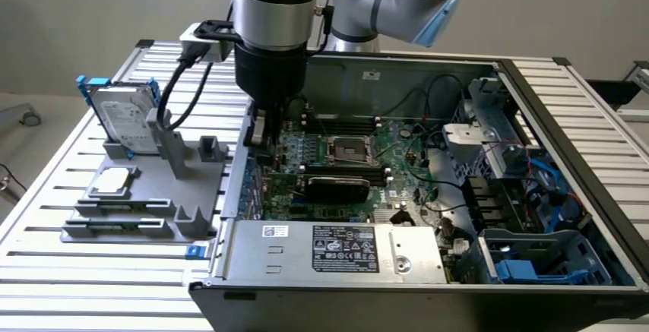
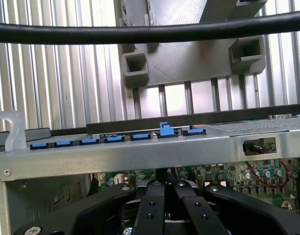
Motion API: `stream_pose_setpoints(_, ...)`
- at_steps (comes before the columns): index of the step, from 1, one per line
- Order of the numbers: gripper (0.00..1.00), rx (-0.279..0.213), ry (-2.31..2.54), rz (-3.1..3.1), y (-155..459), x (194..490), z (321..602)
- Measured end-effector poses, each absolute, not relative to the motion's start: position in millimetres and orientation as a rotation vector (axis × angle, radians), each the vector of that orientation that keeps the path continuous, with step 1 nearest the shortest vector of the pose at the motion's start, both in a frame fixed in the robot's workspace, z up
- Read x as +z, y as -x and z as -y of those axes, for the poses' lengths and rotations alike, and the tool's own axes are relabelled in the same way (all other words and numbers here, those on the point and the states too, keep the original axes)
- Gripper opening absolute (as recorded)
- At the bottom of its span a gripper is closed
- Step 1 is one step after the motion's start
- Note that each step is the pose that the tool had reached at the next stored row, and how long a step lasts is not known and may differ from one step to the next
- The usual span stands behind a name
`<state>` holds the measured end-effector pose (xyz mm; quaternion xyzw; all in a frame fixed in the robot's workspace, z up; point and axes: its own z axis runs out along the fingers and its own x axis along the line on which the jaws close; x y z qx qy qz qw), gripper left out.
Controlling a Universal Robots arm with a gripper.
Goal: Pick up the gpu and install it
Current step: 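Press down on the gpu until it lock into place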
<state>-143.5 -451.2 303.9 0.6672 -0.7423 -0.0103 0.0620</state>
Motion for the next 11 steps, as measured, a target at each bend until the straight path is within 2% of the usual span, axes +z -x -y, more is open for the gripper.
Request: stream_pose_setpoints(11, 0.11, -0.030, -2.017, 2.244, 143.5, 303.8, 444.1)
